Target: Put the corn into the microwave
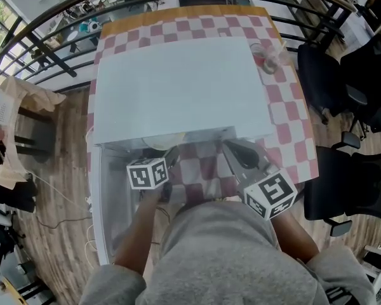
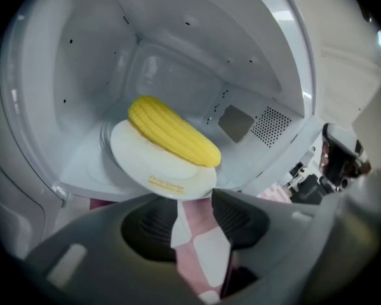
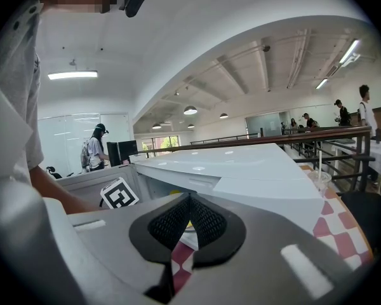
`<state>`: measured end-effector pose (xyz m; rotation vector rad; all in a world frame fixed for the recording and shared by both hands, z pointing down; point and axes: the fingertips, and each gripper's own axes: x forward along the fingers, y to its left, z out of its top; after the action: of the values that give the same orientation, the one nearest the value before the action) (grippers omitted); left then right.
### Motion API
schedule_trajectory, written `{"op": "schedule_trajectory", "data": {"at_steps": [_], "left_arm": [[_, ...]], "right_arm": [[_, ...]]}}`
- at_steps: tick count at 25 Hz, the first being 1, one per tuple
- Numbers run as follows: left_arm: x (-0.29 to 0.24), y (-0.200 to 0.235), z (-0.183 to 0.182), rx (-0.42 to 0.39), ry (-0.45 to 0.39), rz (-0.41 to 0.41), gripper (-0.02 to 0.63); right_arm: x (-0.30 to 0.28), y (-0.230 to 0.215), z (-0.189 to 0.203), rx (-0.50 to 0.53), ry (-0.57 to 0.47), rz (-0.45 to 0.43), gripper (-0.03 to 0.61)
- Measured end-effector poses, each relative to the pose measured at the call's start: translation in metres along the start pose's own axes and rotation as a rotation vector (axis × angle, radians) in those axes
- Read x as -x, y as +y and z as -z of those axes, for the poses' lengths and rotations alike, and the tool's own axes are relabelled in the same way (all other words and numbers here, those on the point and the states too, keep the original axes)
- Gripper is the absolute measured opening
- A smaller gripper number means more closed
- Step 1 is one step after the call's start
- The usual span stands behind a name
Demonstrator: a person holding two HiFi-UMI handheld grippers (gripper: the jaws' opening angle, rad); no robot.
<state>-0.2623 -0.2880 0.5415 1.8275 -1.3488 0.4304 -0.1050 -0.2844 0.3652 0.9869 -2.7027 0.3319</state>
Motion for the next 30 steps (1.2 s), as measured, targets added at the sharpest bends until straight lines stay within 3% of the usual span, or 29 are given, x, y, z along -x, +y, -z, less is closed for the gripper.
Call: {"op": "schedule_trajectory", "data": {"at_steps": [2,4,7,12,16,23,30], "left_arm": [[-0.002,-0.003,0.002,-0.022,0.044,-0.018,0.149],[-0.004,-0.003,0.004,-0.102,0.100,-0.078,0.009],[-0.006,-0.006,0.003,-0.154,0.122,-0.085,0.009],[-0.002,0.000,-0.016,-0.071,0.082,-0.079,0.009],[0.005,-0.003,-0.013,-0.070,0.054,-0.093,0.009],[0.030,-0.038,-0.004,-0.128,-0.068,-0.118,0.009],[0.081,-0.082,0.002,-0.122,-0.209,-0.132,0.009]], "right_arm": [[0.000,0.000,-0.001,0.001,-0.004,-0.004,-0.001],[0.001,0.001,-0.001,-0.002,-0.009,-0.008,0.000],[0.003,0.003,-0.003,-0.005,-0.014,-0.013,0.000],[0.008,0.002,-0.001,-0.011,-0.022,-0.010,-0.001],[0.015,0.002,0.005,-0.021,-0.020,-0.008,0.000],[0.038,-0.008,0.006,-0.017,-0.041,-0.001,0.000],[0.059,-0.004,0.008,-0.007,-0.048,-0.042,-0.001]]}}
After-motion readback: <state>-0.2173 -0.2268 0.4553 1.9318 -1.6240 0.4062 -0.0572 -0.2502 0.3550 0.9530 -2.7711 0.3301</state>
